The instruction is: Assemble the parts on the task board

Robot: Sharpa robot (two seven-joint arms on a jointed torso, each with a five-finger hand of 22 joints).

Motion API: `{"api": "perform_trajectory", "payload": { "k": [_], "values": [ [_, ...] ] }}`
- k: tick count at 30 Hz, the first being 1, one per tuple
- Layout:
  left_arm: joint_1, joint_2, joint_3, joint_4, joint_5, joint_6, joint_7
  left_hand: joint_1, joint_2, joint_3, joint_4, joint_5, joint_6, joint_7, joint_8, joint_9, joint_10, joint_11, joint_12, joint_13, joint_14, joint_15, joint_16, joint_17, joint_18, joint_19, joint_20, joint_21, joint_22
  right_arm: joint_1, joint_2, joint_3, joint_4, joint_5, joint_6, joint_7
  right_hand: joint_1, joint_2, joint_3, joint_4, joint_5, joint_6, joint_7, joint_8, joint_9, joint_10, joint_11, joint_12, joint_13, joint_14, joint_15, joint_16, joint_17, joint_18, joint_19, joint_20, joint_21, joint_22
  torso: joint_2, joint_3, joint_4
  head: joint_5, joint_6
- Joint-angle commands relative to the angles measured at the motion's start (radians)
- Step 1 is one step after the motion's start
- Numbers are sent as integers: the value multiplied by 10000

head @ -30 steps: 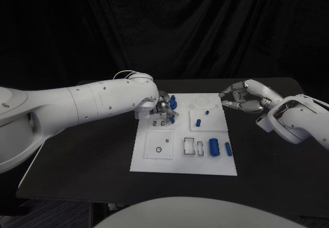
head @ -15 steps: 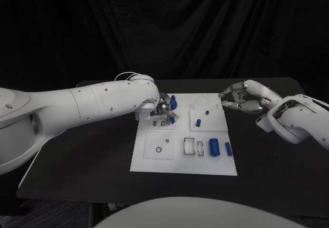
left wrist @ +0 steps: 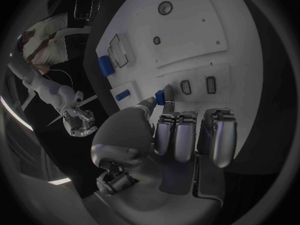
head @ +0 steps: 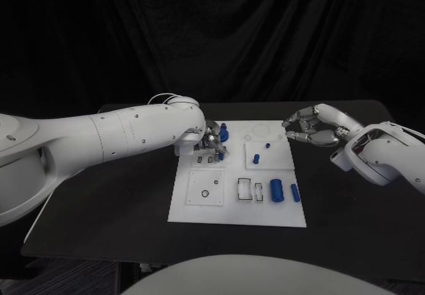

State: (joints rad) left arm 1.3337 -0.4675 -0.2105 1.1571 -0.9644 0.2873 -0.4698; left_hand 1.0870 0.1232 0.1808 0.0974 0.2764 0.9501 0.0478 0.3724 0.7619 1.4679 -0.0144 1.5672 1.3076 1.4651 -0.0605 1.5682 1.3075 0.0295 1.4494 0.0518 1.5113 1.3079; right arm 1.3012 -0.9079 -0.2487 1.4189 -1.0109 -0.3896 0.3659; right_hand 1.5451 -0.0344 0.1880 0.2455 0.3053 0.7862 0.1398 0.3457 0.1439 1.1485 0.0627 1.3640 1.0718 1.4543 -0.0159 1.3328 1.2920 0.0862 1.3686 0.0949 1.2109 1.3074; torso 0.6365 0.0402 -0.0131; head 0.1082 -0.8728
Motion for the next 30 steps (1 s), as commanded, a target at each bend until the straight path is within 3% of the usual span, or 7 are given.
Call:
{"api": "perform_trajectory", "payload": {
  "k": [1, 8, 11, 20, 30],
  "values": [
    [-25, -14, 0, 14, 9, 63, 108, -43, -209, 510, -273, 321, 113, -11, -165, 110, 1029, -71, 36, 2632, 1057, -89, 26, 2633, 118, -13, -80, -56, 921, -27, -4, 7, -12, 5, 151, -193, 29, 15, 1, 98, -21, -1, 76, -28, -21, -89, 11, -49, -49, -43, 72, -94, -38, 52, -39, 18, -106, 730, 3, -2, 5, -1, 2],
    [-26, -116, 0, 72, 9, -21, 29, -630, -634, 2179, -964, 1024, 279, -3, -416, 527, 1029, -70, 36, 2632, 1057, -96, 26, 2633, 122, -11, -85, -92, 935, -28, -19, 7, -18, 5, 205, -223, 24, 19, 3, 106, -21, -2, 78, -30, -25, -101, 14, -60, -67, -52, 75, -112, -58, 57, -50, 21, -129, 718, 5, 2, 7, 7, 2],
    [-26, -196, 0, 132, 9, -91, -16, -803, -774, 2621, -1195, 1144, 287, -6, -472, 667, 1029, -76, 36, 2632, 1057, -100, 26, 2633, 123, -12, -83, -104, 937, -31, -35, 7, -23, 5, 228, -242, 21, 24, 6, 114, -22, -3, 80, -32, -29, -123, 17, -76, -98, -65, 77, -138, -87, 61, -56, 24, -145, 711, 2, -3, 7, 18, 2],
    [-26, -492, -1, 369, 9, -302, -155, -1029, -858, 3067, -1385, 1333, 332, -5, -511, 837, 1029, -78, 36, 2632, 1057, -103, 26, 2633, 123, -5, -86, -114, 948, -47, -70, 7, -31, 5, 340, -328, 14, 29, 8, 127, -28, -2, 84, -33, -34, -140, 21, -92, -128, -87, 82, -185, -139, 72, -78, 29, -192, 688, -17, 2, 12, 42, 2],
    [-27, -737, -3, 546, 9, -509, -259, -1272, -844, 3213, -1326, 1106, 359, 2, -556, 938, 1029, -69, 36, 2632, 1057, -98, 26, 2633, 136, -38, -83, -144, 902, -55, -93, 7, -60, 5, 531, -420, 9, 32, 11, 148, -66, 3, 88, -34, -48, -206, 27, -148, -233, -145, 90, -296, -260, 101, -141, 41, -321, 627, -6, 8, 11, 143, 2]
  ]
}}
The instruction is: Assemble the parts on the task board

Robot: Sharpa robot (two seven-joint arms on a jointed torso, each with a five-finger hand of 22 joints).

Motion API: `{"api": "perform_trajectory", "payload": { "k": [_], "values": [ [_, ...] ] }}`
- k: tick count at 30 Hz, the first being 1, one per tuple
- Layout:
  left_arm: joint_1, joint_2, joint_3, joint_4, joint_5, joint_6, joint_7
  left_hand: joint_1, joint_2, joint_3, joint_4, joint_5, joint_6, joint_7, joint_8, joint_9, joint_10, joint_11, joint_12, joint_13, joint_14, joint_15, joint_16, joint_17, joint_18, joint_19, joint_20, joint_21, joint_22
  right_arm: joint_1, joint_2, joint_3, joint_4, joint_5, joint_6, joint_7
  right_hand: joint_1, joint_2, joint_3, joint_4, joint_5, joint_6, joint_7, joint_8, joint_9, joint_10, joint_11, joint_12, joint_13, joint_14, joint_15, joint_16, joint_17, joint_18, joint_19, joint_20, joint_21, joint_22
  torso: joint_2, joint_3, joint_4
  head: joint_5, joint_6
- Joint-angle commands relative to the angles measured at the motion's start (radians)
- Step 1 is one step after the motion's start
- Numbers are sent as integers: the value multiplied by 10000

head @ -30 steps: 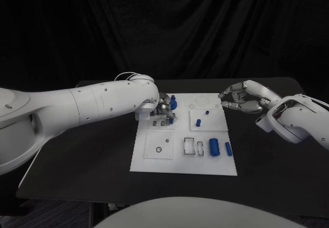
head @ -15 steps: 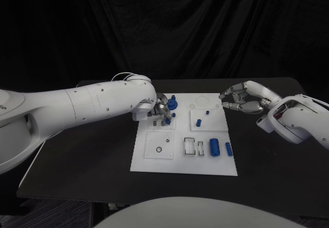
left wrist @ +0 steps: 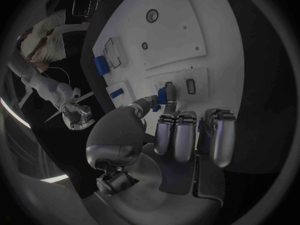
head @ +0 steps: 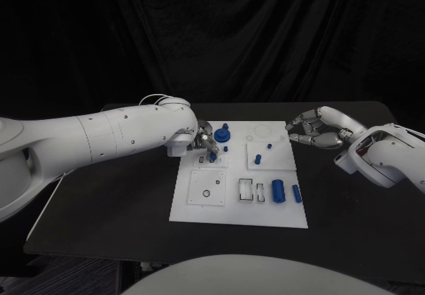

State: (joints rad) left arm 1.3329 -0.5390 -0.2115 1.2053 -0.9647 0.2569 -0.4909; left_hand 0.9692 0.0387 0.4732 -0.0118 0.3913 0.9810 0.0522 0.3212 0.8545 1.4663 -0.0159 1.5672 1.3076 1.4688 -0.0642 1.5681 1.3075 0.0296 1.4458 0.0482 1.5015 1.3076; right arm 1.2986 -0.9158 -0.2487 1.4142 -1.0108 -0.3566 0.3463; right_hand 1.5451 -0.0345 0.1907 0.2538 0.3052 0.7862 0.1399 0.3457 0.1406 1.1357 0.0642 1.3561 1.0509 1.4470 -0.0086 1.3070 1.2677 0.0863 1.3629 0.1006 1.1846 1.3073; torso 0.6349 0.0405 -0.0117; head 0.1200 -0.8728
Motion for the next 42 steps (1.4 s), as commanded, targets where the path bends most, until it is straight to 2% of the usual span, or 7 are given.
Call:
{"api": "perform_trajectory", "payload": {
  "k": [1, 6, 15, 33, 36, 37, 42],
  "values": [
    [-19, -37, 7, 80, 12, -219, -52, -93, 1, 289, -233, -42, 51, -42, -43, 12, 1045, -54, 36, 2632, 1020, -61, 27, 2633, 135, -2, -47, -47, 904, -29, -13, 7, -13, 4, 220, -234, 9, 33, -16, 65, -66, 4, 88, -34, -15, -79, 12, -68, -25, -72, 18, -38, -17, 100, -83, -17, -58, 628, 13, 4, -8, 42, 2],
    [-21, -153, 7, 208, 12, -278, -80, -136, 8, 305, -213, -84, 50, -39, -58, 26, 1045, -51, 36, 2632, 1020, -60, 27, 2633, 135, -2, -46, -49, 904, -30, -9, 7, -7, 4, 276, -264, 16, 32, -12, 68, -80, 5, 89, -35, -22, -91, 13, -86, -52, -98, 21, -88, -70, 111, -106, -11, -106, 606, 19, 4, -18, 52, 2],
    [-94, -262, 6, 302, 12, -371, -110, -208, 19, 326, -177, -178, 45, -35, -88, 51, 1045, -47, 36, 2632, 1020, -57, 27, 2633, 144, -27, -43, -69, 870, -30, -29, 7, -8, 4, 322, -313, 24, 28, -8, 68, -87, 7, 90, -35, -27, -122, 14, -111, -99, -117, 22, -122, -106, 119, -125, -8, -147, 587, 32, 5, 7, 53, 2],
    [-249, -448, 6, 504, 12, -612, -64, -264, 32, 356, -152, -260, 0, -24, -150, 64, 1045, -38, 36, 2632, 1020, -51, 27, 2633, 164, -83, -39, -109, 794, -31, -38, 7, -26, 4, 386, -394, 44, 19, 0, 64, -87, 9, 93, -37, -38, -144, 17, -140, -147, -150, 25, -184, -171, 135, -161, -3, -223, 552, 12, -2, -26, 89, 2],
    [-270, -448, 6, 498, 12, -633, -44, -288, 35, 373, -145, -306, -42, -9, -202, 60, 1045, -29, 36, 2632, 1020, -45, 27, 2633, 171, -106, -34, -127, 763, -32, -32, 7, -30, 4, 406, -413, 43, 16, -1, 66, -89, 8, 96, -38, -40, -150, 19, -147, -159, -158, 26, -198, -186, 139, -171, -2, -244, 542, 7, 2, -25, 80, 2],
    [-276, -451, 6, 501, 12, -637, -40, -327, 46, 373, -120, -463, -53, 2, -243, 62, 1045, -18, 36, 2632, 1020, -36, 27, 2633, 175, -118, -27, -140, 748, -33, -33, 7, -30, 4, 412, -420, 43, 16, -1, 66, -89, 8, 96, -38, -40, -150, 19, -147, -159, -158, 26, -198, -186, 139, -171, -2, -244, 542, 4, 2, -25, 74, 2],
    [-308, -478, 6, 534, 12, -658, -37, -331, 49, 376, -118, -489, -52, 3, -252, 63, 1045, -15, 36, 2632, 1020, -33, 27, 2633, 180, -133, -25, -151, 727, -34, -45, 7, -31, 4, 455, -473, 43, 15, -1, 70, -90, 8, 98, -39, -44, -161, 22, -158, -178, -167, 28, -216, -205, 143, -180, 0, -264, 533, 6, 3, -25, 73, 2]
  ]
}}
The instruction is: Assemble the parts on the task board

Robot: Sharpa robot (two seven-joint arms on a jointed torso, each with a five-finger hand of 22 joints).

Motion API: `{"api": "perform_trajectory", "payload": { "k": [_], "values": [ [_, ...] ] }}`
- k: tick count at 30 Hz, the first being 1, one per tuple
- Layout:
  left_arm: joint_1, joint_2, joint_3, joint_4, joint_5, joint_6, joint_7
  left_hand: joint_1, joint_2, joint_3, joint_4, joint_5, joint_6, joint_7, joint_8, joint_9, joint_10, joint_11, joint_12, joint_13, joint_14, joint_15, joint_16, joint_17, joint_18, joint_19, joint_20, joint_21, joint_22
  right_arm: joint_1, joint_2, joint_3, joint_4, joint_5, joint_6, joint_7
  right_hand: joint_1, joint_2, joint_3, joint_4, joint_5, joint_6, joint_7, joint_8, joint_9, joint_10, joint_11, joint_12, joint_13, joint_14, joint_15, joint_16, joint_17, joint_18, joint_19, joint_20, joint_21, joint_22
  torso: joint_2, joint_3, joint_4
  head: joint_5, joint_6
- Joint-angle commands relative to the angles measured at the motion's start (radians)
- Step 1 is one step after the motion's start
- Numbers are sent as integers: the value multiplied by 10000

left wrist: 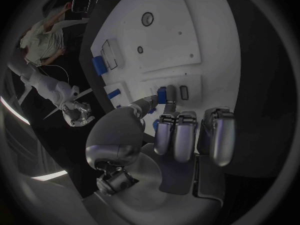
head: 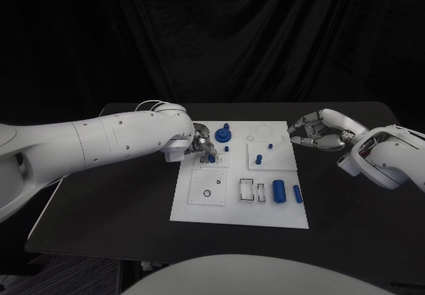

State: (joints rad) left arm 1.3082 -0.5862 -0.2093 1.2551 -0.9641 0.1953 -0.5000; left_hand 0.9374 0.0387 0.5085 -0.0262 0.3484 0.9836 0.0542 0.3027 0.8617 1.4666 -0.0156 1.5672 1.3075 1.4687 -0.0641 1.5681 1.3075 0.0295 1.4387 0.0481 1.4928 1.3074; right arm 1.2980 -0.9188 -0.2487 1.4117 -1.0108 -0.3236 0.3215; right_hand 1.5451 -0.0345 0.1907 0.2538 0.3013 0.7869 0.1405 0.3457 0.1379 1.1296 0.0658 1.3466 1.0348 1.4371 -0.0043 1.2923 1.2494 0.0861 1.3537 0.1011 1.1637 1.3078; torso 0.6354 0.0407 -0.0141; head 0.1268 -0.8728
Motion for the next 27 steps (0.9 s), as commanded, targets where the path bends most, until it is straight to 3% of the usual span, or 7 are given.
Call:
{"api": "perform_trajectory", "payload": {
  "k": [1, 6, 8, 9, 12, 16, 27],
  "values": [
    [-66, -13, -16, 43, 6, -46, 55, -15, 51, 24, 26, -63, -79, -18, -68, -9, 1042, -18, 35, 2633, 1021, -34, 27, 2633, 182, -64, -23, -65, 726, -29, -18, 7, -7, 4, 136, -239, 43, 15, 0, 70, -51, 2, 92, -39, -17, -100, 6, -63, -17, -69, -15, -69, -22, 144, -88, -5, -55, 528, 1, 1, -4, 11, 2],
    [-83, -27, -16, 46, 6, -41, 69, -34, 61, 24, 42, -119, -74, -11, -86, -5, 1042, -12, 35, 2633, 1021, -29, 27, 2633, 187, -79, -19, -78, 705, -30, -16, 7, -16, 4, 195, -303, 43, 13, 0, 73, -52, 0, 94, -41, -20, -113, 8, -74, -39, -74, -14, -79, -32, 149, -99, -3, -79, 517, 1, -3, -6, 26, 2],
    [-88, -29, -16, 45, 6, -41, 74, -208, 77, -95, 219, -626, -54, 9, -160, -1, 1042, 9, 35, 2633, 1021, -6, 27, 2633, 190, -90, 3, -97, 691, -31, -12, 7, -19, 4, 227, -326, 37, 10, -3, 81, -57, -1, 97, -42, -24, -128, 11, -87, -63, -83, -11, -95, -49, 154, -111, -1, -104, 506, 3, -2, -5, 27, 2],
    [-92, -30, -16, 43, 6, -42, 70, -493, 44, -383, 547, -1154, -68, 49, -279, -58, 1042, 46, 35, 2633, 1021, 25, 27, 2633, 194, -104, 26, -115, 673, -32, -11, 7, -20, 4, 243, -337, 37, 10, -3, 81, -57, -1, 97, -42, -24, -128, 11, -87, -63, -83, -11, -95, -49, 154, -111, -1, -104, 506, 5, -2, -8, 30, 2],
    [-102, -31, -16, 27, 6, 9, 7, -767, -49, -953, 1043, -1599, -66, 119, -559, -227, 1042, 103, 35, 2633, 1021, 70, 27, 2633, 203, -124, 71, -150, 645, -34, -5, 7, -25, 4, 312, -379, 36, 10, -3, 83, -58, 2, 97, -41, -25, -136, 12, -94, -76, -86, -10, -100, -54, 158, -120, 0, -123, 497, 9, -3, -1, 37, 2],
    [-111, -41, -16, 7, 6, 91, -82, -1304, -236, -2151, 1939, -2592, 10, 190, -994, -543, 1042, 179, 35, 2633, 1021, 141, 27, 2633, 234, -197, 144, -233, 548, -35, -8, 7, -20, 4, 361, -418, 38, 10, -1, 84, -57, 10, 96, -38, -26, -141, 12, -101, -87, -98, -8, -122, -78, 165, -139, 2, -159, 479, 13, 1, 2, 24, 2],
    [-124, -77, -16, -65, 6, 60, -187, -1372, -82, -2804, 2459, -2830, 281, 165, -1136, -627, 1042, 170, 35, 2633, 1021, 138, 27, 2633, 229, -164, 152, -241, 592, -36, -14, 7, -14, 4, 446, -486, 57, 1, 6, 76, -41, 21, 95, -34, -33, -158, 11, -124, -122, -114, -7, -150, -107, 169, -149, 6, -187, 469, 22, -1, -3, 41, 2]
  ]
}}
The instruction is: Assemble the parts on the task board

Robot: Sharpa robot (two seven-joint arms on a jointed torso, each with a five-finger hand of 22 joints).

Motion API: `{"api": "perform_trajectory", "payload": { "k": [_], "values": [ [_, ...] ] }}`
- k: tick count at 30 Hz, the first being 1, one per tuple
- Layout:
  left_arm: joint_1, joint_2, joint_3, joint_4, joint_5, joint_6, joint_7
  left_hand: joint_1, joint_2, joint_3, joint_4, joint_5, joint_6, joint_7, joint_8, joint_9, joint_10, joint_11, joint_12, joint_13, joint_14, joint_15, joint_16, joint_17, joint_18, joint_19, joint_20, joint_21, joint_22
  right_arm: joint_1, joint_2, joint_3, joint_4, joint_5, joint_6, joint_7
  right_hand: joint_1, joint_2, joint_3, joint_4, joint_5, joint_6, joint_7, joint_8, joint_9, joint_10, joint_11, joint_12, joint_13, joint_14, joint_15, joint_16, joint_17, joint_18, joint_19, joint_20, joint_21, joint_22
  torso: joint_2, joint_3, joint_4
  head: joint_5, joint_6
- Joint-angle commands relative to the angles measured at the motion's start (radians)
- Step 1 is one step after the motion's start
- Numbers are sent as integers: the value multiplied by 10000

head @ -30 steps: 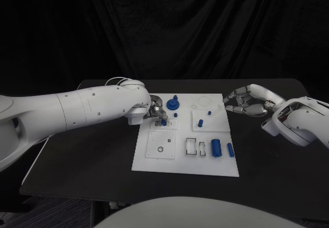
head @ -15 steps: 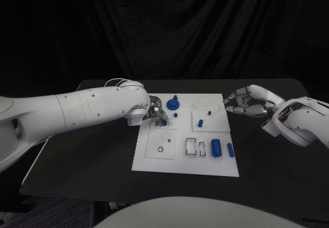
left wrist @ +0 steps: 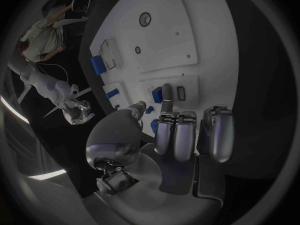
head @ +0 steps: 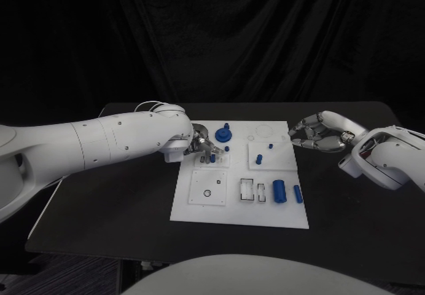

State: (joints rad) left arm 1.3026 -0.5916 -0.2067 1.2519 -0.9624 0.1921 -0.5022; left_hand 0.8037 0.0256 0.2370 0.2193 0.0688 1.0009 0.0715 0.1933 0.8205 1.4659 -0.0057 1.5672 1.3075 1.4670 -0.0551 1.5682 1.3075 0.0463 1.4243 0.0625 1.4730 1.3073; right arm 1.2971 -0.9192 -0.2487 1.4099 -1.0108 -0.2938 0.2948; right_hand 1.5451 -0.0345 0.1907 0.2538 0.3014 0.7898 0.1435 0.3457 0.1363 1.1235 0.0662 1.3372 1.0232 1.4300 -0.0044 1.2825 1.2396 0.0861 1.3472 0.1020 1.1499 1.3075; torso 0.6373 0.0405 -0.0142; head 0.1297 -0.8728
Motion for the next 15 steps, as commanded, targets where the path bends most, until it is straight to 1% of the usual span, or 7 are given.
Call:
{"api": "perform_trajectory", "payload": {
  "k": [1, 5, 6, 10, 12, 14, 15],
  "values": [
    [-69, -30, -42, -29, -11, 66, -159, -31, 65, -130, 42, -39, 138, -14, -38, -210, 1049, 65, 36, 2633, 1038, 43, 26, 2633, 56, -3, 5, -34, 616, -27, -9, 7, 5, 3, 158, -223, 57, 1, 6, 76, -41, -9, 65, -34, -17, -97, 7, -29, -6, -44, -6, -52, -9, 169, -84, -3, -49, 471, 3, 1, -2, 17, 2],
    [-70, -134, -42, 99, -12, -289, 9, -6, 117, -287, 180, -59, 263, -47, 4, -158, 1049, 39, 36, 2633, 1038, 25, 26, 2633, 50, 22, -9, -24, 650, -27, -16, 7, 10, 3, 174, -235, 57, 1, 6, 76, -41, -9, 65, -34, -17, -97, 7, -29, -6, -44, -6, -52, -9, 169, -84, -3, -49, 471, 1, 4, -4, 30, 2],
    [-70, -198, -42, 193, -19, -561, 130, 72, 156, -414, 272, -53, 402, -98, 99, -48, 1049, 3, 36, 2633, 1038, -5, 26, 2633, 38, 67, -34, 0, 706, -27, -22, 7, 14, 3, 169, -231, 58, 0, 7, 77, -36, -8, 66, -34, -19, -102, 7, -36, -18, -49, -5, -62, -20, 173, -93, -3, -67, 463, 0, 5, 1, 24, 2],
    [-44, -467, -40, 571, -238, -1192, 400, 384, 196, -644, 364, 41, 551, -210, 436, 411, 1049, -98, 36, 2633, 1038, -90, 26, 2633, 19, 143, -115, 38, 803, -27, -38, 7, 20, 3, 153, -229, 53, 0, 6, 83, -30, -9, 69, -35, -22, -105, 9, -42, -27, -50, -5, -63, -20, 175, -98, -2, -79, 458, -3, 5, -1, -1, 2],
    [25, -620, -40, 778, -344, -1432, 480, 662, 235, -781, 379, 198, 537, -283, 717, 853, 1049, -166, 36, 2633, 1038, -160, 26, 2633, -8, 226, -174, 86, 911, -27, -43, 7, 22, 3, 146, -238, 53, 0, 6, 83, -30, -9, 69, -35, -22, -105, 9, -42, -27, -50, -5, -63, -20, 175, -98, -2, -79, 458, -1, 3, -2, -7, 2],
    [188, -774, -39, 976, -421, -1612, 567, 958, 263, -914, 376, 361, 482, -345, 985, 1296, 1049, -229, 36, 2633, 1038, -211, 26, 2633, -36, 314, -235, 138, 1030, -26, -50, 7, 24, 3, 139, -252, 44, -1, 4, 91, -24, -8, 71, -36, -25, -106, 11, -47, -35, -56, -3, -75, -34, 174, -97, -1, -81, 458, 1, 2, -5, 9, 2],
    [308, -842, -39, 1058, -450, -1686, 629, 1007, 272, -936, 374, 390, 470, -356, 1029, 1371, 1049, -235, 36, 2633, 1038, -221, 26, 2633, -42, 332, -244, 149, 1055, -26, -57, 7, 25, 3, 133, -259, 44, -1, 4, 91, -24, -8, 71, -36, -25, -106, 11, -47, -35, -56, -3, -75, -34, 174, -97, -1, -81, 458, 3, 1, -5, 13, 2]
  ]
}}
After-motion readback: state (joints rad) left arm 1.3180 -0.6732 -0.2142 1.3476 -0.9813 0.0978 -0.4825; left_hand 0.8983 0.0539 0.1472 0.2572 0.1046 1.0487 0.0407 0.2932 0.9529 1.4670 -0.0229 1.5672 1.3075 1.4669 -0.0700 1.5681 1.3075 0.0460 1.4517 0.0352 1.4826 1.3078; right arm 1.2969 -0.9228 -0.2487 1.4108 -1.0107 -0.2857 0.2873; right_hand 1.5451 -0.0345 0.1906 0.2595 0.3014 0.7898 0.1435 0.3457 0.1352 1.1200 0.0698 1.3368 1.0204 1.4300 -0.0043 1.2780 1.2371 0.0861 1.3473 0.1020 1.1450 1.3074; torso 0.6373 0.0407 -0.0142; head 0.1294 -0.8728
